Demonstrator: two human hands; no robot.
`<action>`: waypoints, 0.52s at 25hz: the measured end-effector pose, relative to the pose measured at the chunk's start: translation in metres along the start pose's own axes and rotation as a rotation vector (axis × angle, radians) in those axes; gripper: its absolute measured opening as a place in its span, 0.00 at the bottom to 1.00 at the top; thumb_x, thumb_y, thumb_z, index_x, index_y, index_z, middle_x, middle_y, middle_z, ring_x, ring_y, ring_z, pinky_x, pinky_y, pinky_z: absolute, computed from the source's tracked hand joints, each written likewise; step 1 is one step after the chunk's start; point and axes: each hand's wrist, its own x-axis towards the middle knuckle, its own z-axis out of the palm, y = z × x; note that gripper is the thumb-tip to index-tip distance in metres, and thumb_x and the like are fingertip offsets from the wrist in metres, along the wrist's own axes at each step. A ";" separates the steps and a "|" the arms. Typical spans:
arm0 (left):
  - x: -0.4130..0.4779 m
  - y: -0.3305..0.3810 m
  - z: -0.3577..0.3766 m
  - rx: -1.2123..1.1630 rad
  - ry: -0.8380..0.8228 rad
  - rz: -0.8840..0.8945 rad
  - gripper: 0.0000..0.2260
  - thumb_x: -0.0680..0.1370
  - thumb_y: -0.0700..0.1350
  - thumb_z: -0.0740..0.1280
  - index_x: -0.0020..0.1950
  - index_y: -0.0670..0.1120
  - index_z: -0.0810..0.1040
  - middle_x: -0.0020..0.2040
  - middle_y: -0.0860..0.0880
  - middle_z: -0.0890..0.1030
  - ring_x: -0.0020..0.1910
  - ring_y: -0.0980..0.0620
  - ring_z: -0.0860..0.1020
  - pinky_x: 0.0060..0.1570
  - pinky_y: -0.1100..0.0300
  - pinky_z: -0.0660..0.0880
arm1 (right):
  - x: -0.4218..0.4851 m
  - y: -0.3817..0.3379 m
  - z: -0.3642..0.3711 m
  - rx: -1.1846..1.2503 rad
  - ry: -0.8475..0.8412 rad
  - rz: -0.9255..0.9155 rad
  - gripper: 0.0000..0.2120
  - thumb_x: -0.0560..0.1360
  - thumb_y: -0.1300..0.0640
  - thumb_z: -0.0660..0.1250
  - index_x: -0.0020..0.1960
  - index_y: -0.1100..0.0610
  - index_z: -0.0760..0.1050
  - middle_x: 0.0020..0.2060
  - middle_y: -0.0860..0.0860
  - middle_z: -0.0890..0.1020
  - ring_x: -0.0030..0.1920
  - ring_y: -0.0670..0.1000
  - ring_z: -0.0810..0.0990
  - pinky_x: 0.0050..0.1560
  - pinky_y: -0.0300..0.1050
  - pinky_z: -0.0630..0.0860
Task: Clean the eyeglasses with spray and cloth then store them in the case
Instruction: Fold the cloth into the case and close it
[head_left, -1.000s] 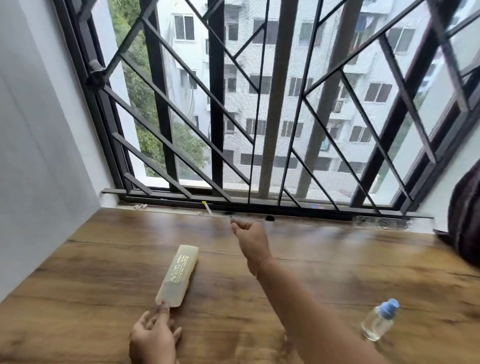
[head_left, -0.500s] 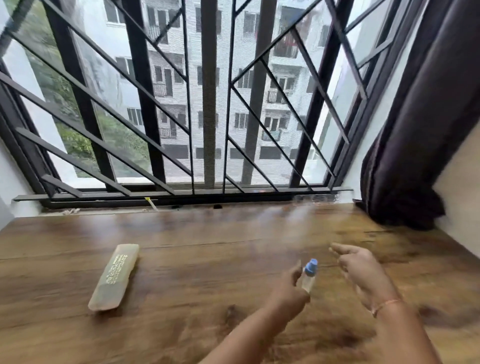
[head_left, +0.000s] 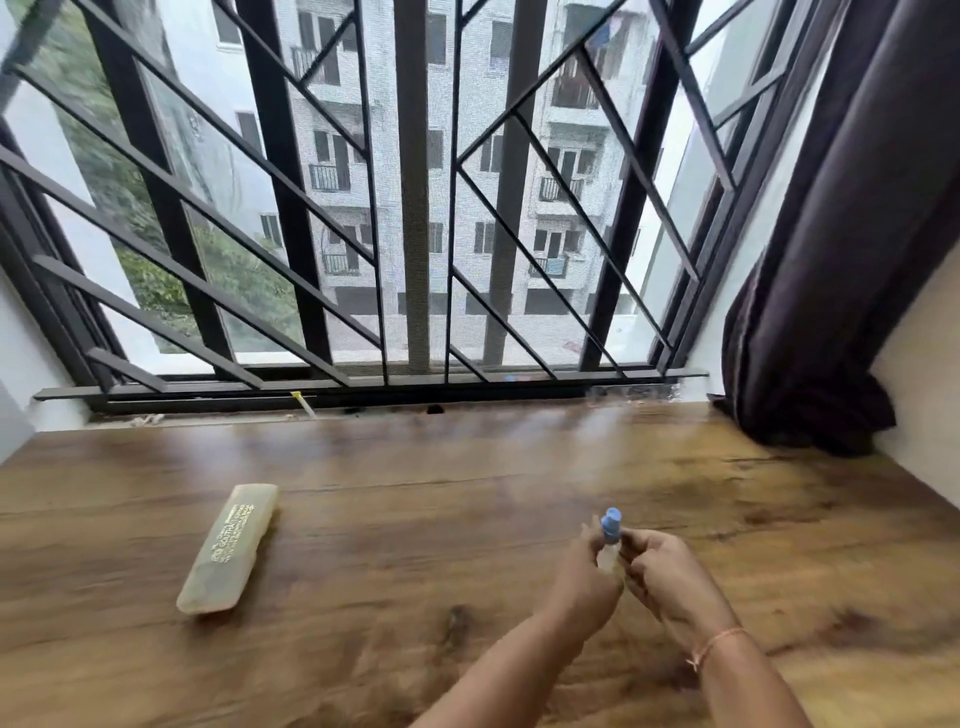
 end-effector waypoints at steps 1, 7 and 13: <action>0.000 0.001 -0.002 0.008 0.012 -0.008 0.25 0.72 0.32 0.57 0.66 0.48 0.71 0.61 0.46 0.75 0.60 0.48 0.74 0.56 0.59 0.71 | 0.001 -0.001 0.002 0.009 0.000 0.021 0.28 0.66 0.79 0.47 0.33 0.60 0.83 0.22 0.49 0.71 0.24 0.46 0.66 0.25 0.36 0.61; 0.004 0.009 -0.060 -0.009 0.132 -0.002 0.27 0.69 0.29 0.55 0.64 0.46 0.74 0.58 0.40 0.78 0.53 0.48 0.76 0.45 0.61 0.73 | 0.007 -0.046 0.061 -0.021 -0.097 -0.048 0.24 0.67 0.79 0.49 0.29 0.58 0.78 0.16 0.45 0.72 0.21 0.43 0.69 0.23 0.34 0.65; 0.012 0.028 -0.210 0.014 0.407 0.064 0.18 0.72 0.27 0.57 0.55 0.39 0.78 0.52 0.39 0.80 0.52 0.41 0.77 0.55 0.50 0.73 | 0.025 -0.114 0.196 -0.073 -0.358 -0.178 0.22 0.66 0.72 0.58 0.18 0.55 0.74 0.13 0.43 0.69 0.20 0.40 0.67 0.18 0.29 0.61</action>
